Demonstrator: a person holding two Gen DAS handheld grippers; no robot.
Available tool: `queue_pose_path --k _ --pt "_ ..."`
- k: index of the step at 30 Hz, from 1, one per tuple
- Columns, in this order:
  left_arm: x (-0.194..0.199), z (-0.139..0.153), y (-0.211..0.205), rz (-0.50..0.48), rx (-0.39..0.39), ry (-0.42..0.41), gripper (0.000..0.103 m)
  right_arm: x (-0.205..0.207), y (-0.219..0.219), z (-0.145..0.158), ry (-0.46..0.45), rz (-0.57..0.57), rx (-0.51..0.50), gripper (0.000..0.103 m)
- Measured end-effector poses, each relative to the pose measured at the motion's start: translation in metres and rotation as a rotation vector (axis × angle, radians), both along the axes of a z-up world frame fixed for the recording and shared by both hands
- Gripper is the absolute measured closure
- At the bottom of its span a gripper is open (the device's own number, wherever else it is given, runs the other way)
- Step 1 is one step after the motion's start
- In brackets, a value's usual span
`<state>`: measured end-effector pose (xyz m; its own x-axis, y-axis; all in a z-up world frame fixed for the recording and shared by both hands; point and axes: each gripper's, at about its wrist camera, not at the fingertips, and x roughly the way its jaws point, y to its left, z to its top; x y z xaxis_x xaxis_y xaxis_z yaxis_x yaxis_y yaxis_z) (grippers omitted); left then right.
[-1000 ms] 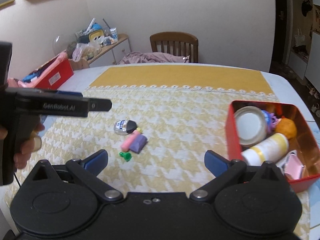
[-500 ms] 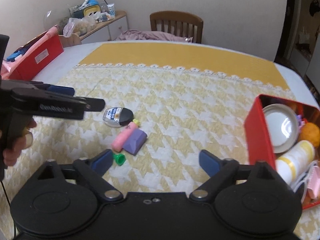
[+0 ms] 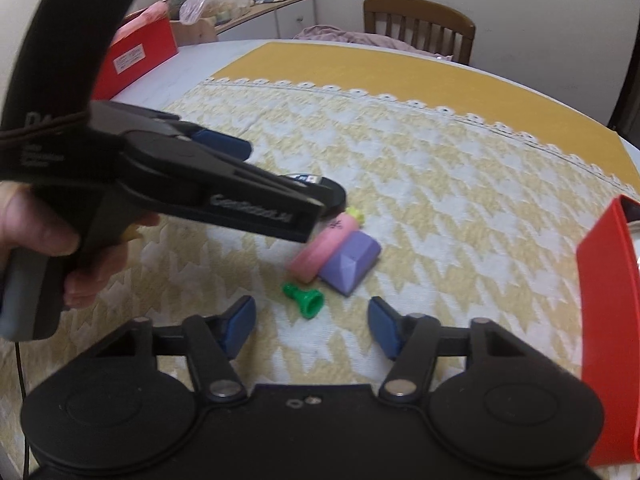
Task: Organize rigid objects
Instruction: 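Grasp the green pushpin with the right tool while the left tool grasps the eye-drop bottle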
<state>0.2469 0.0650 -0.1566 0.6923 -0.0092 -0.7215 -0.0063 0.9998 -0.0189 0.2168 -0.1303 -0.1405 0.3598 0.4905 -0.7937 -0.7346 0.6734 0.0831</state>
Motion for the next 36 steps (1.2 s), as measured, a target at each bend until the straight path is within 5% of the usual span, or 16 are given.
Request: queue_pose_path --k 11,21,36 --pt "0.001 -0.012 -0.007 -0.073 0.023 -0.005 0.030 0.001 0.008 -0.003 -0.035 0.024 -0.012 0.060" --pt "0.000 -0.008 -0.013 -0.108 0.035 -0.007 0.061 -0.004 0.009 -0.006 -0.049 0.018 -0.013 0.084" --pt "-0.018 0.004 -0.009 -0.038 0.039 0.007 0.061 -0.020 -0.005 0.008 -0.073 -0.020 0.014 0.090"
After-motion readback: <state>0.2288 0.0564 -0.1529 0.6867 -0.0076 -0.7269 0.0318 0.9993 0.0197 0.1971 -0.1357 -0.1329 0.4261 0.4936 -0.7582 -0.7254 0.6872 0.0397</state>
